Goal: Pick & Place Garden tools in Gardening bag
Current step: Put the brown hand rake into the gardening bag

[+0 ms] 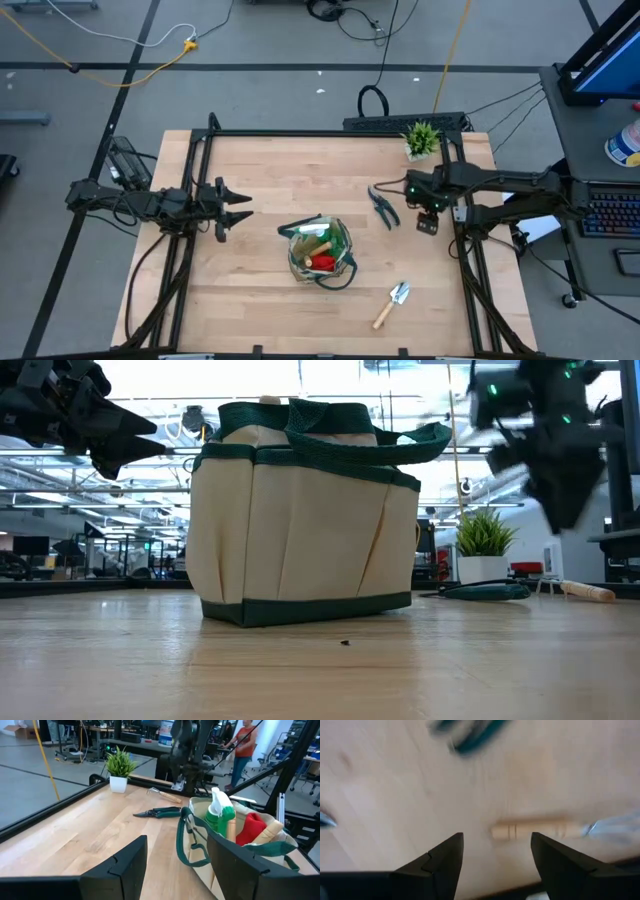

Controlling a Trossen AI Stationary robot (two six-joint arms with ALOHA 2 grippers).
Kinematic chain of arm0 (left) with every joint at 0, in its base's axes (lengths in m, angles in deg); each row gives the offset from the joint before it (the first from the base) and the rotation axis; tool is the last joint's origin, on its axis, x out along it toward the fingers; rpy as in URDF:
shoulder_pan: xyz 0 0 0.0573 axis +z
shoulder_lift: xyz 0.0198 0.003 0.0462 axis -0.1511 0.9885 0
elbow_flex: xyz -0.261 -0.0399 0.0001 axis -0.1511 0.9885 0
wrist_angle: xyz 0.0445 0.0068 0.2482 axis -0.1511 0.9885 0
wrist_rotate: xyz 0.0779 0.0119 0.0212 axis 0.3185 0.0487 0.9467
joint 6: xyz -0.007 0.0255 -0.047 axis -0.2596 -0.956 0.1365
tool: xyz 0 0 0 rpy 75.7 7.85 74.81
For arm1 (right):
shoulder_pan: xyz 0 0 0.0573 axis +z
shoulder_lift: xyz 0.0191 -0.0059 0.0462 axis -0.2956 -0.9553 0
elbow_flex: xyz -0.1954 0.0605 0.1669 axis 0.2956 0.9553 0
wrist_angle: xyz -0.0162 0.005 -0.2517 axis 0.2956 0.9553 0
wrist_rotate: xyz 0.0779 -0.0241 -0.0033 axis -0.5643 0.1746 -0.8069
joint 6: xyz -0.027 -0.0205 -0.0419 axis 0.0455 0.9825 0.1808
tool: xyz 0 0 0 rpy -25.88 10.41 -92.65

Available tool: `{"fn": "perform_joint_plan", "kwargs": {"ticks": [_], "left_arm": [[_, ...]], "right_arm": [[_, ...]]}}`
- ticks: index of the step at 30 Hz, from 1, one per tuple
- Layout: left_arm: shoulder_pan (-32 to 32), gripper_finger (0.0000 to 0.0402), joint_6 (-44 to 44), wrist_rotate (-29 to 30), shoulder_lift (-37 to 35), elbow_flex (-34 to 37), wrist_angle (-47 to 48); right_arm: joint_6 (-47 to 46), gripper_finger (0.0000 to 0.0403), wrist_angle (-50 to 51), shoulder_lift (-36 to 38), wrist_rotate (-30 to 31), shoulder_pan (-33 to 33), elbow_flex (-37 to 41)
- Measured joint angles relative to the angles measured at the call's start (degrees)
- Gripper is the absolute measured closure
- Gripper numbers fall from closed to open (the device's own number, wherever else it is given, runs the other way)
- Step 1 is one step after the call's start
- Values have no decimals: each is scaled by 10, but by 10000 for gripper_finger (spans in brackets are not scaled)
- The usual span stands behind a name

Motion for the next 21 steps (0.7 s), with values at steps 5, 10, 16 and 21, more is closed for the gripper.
{"fn": "perform_joint_plan", "kwargs": {"ticks": [5,10,16,21], "left_arm": [[0,190,-1,0,0,0,0],[0,190,0,0,0,0,0],[0,190,0,0,0,0,0],[0,190,0,-1,0,0,0]], "right_arm": [[80,179,14,-2,58,0,-88],[231,179,85,-27,144,3,-153],[444,179,97,-58,238,26,-163],[490,179,74,-72,234,35,-147]]}}
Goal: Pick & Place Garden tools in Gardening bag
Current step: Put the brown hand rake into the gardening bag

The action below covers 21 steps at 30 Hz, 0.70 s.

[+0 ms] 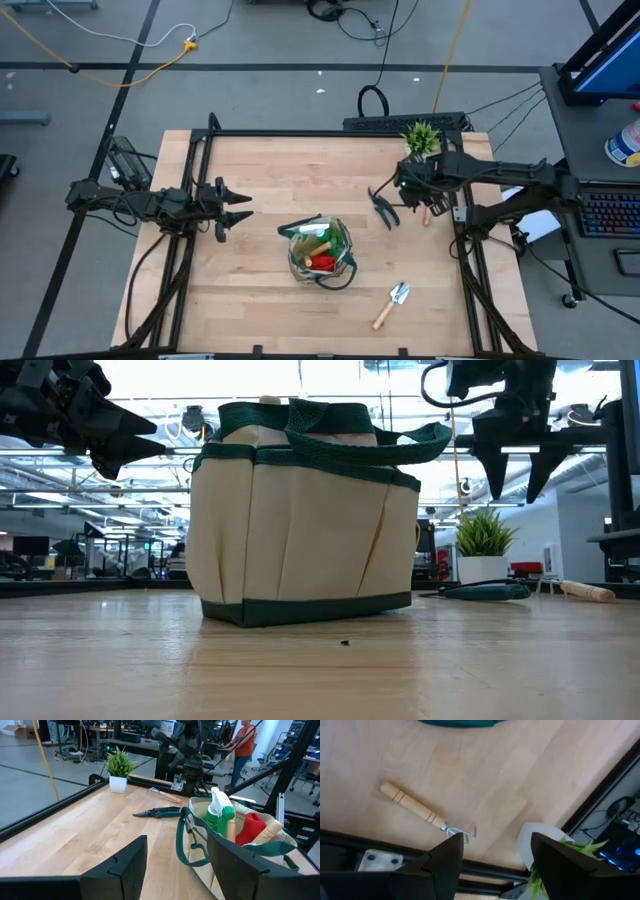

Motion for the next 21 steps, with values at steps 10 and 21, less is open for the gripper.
{"fn": "perform_joint_plan", "kwargs": {"ticks": [10,21], "left_arm": [[0,190,8,-1,0,0,0],[0,190,6,1,0,0,-1]], "right_arm": [[1,179,-15,-3,1,16,24],[52,179,-32,-3,0,18,27]]}}
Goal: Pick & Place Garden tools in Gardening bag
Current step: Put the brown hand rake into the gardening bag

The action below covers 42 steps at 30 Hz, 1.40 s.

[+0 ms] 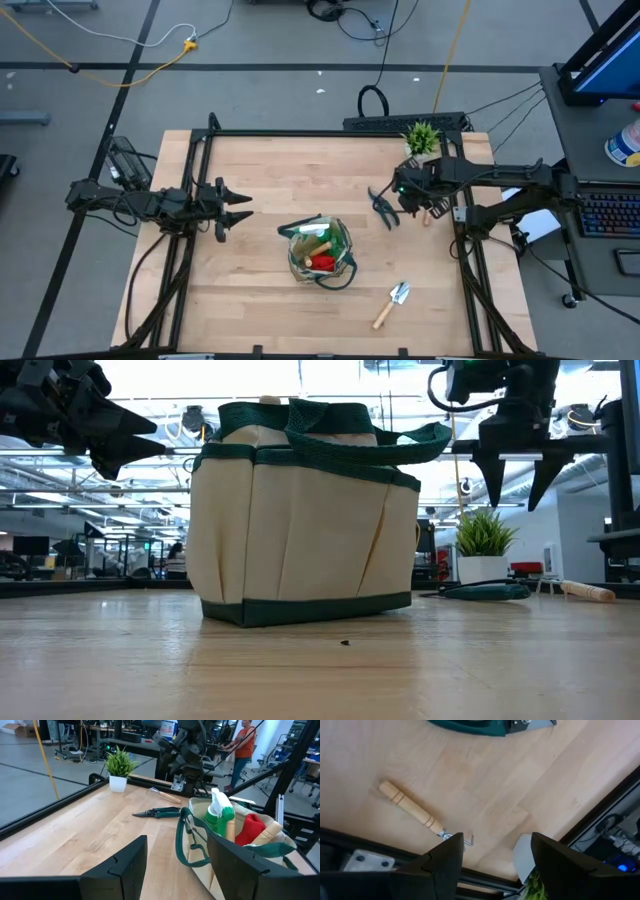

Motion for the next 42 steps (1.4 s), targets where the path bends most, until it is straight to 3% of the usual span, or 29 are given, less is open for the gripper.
{"fn": "perform_joint_plan", "kwargs": {"ticks": [9,24,30,42], "left_arm": [[0,190,13,0,0,0,0],[0,190,-11,0,0,0,0],[0,190,-15,0,0,0,0],[0,190,-15,0,0,0,9]], "right_arm": [[9,179,0,0,-46,4,0],[-19,179,-5,0,-51,26,0],[-18,179,3,0,-106,26,3],[-10,179,3,0,-120,26,103]]}}
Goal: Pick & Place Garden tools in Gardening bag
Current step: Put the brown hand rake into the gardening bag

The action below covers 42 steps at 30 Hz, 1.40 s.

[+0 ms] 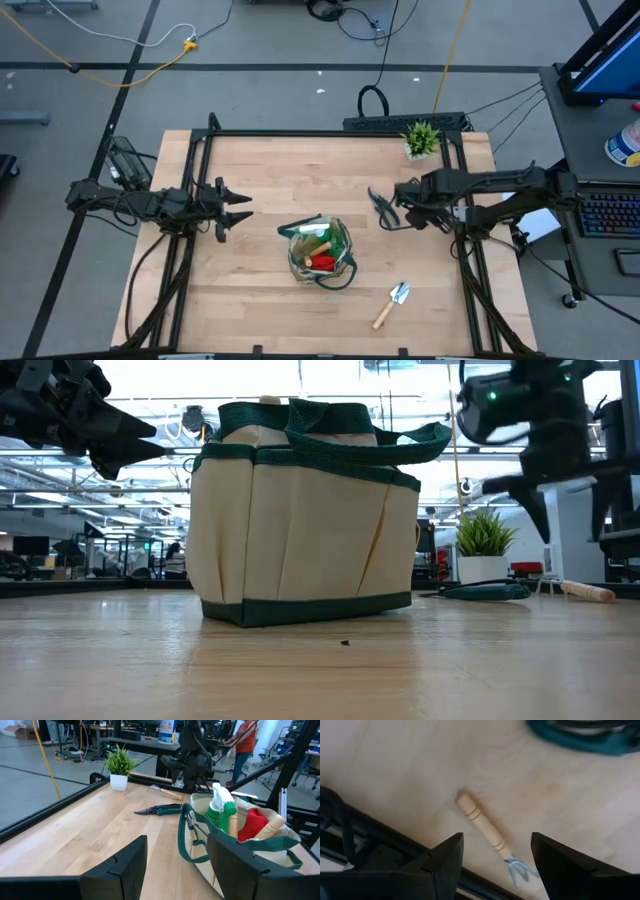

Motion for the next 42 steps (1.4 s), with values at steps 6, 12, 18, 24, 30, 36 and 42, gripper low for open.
{"fn": "perform_joint_plan", "kwargs": {"ticks": [6,12,18,24,30,36,42], "left_arm": [[0,190,1,0,0,0,0],[0,190,1,0,0,0,0],[0,190,1,0,0,0,0],[0,190,0,0,0,0,0],[0,190,0,0,0,0,0],[0,190,0,0,0,0,0],[0,190,0,0,0,0,1]], "right_arm": [[6,179,-5,0,2,0,31],[6,179,-28,0,37,0,57],[7,179,-42,0,60,0,82],[9,179,-59,0,60,0,104],[35,179,-112,-4,60,0,128],[50,179,-135,-21,63,0,153],[50,190,-179,-31,62,0,176]]}}
